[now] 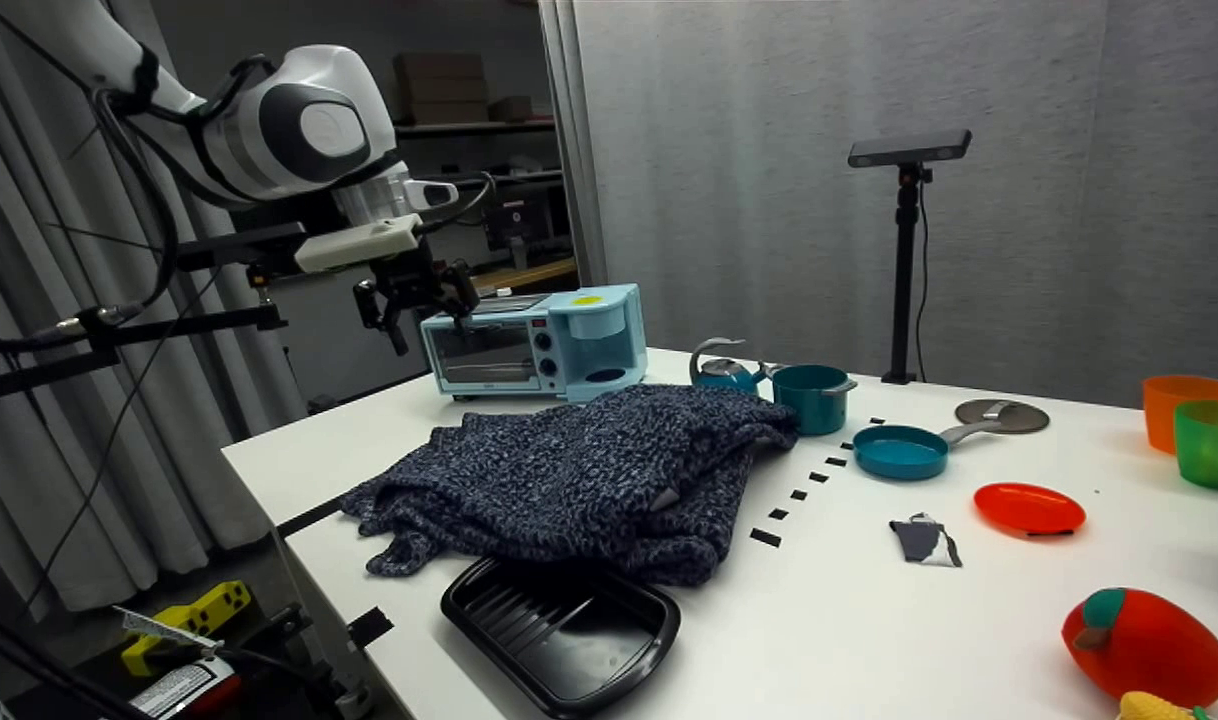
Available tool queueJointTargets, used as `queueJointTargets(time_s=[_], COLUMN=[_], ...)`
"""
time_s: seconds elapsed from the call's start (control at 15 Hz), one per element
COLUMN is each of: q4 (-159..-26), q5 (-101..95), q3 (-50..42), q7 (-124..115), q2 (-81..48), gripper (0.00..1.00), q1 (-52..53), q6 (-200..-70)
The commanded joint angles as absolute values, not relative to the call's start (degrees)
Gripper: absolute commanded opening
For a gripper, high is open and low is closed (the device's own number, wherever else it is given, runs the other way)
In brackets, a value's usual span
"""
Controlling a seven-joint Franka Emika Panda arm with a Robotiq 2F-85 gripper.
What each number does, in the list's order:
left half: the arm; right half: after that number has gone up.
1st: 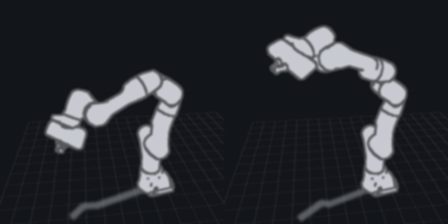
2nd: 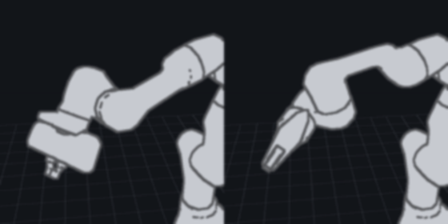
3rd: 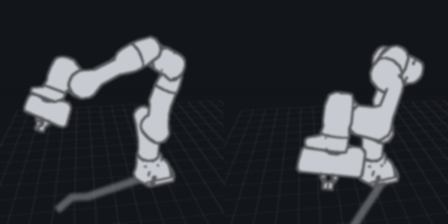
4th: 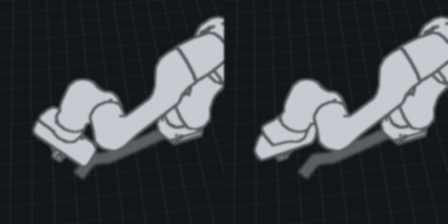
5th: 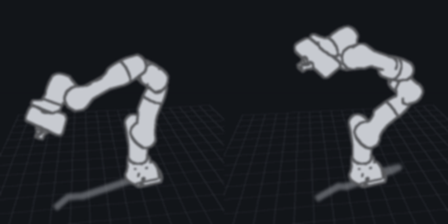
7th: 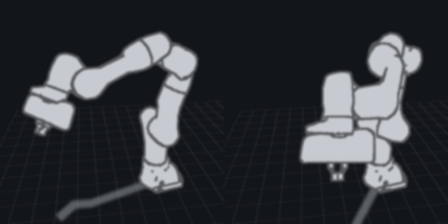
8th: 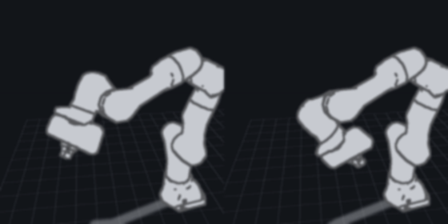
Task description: Unfold the fleece blanket once
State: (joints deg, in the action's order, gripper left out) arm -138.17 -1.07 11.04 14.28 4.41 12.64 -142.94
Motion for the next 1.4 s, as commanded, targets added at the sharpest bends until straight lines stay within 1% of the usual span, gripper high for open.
queueJointTargets(time_s=[0.0, 0.33, 0.6, 0.93, 1.33], q4=[-135.7, -133.3, -131.0, -125.6, -119.1], q5=[-0.8, 3.1, 9.0, 12.8, 10.5], q3=[8.1, 2.2, -0.6, -0.2, 0.6], q7=[17.4, 22.2, 26.9, 29.5, 27.4], q2=[3.6, 0.6, -3.8, -12.5, -22.2], gripper=[1.0, 1.0, 1.0, 1.0, 1.0], q1=[10.0, 5.1, 1.5, -2.7, -6.5], q6=[-144.1, -145.6, -147.7, -149.0, -148.7])
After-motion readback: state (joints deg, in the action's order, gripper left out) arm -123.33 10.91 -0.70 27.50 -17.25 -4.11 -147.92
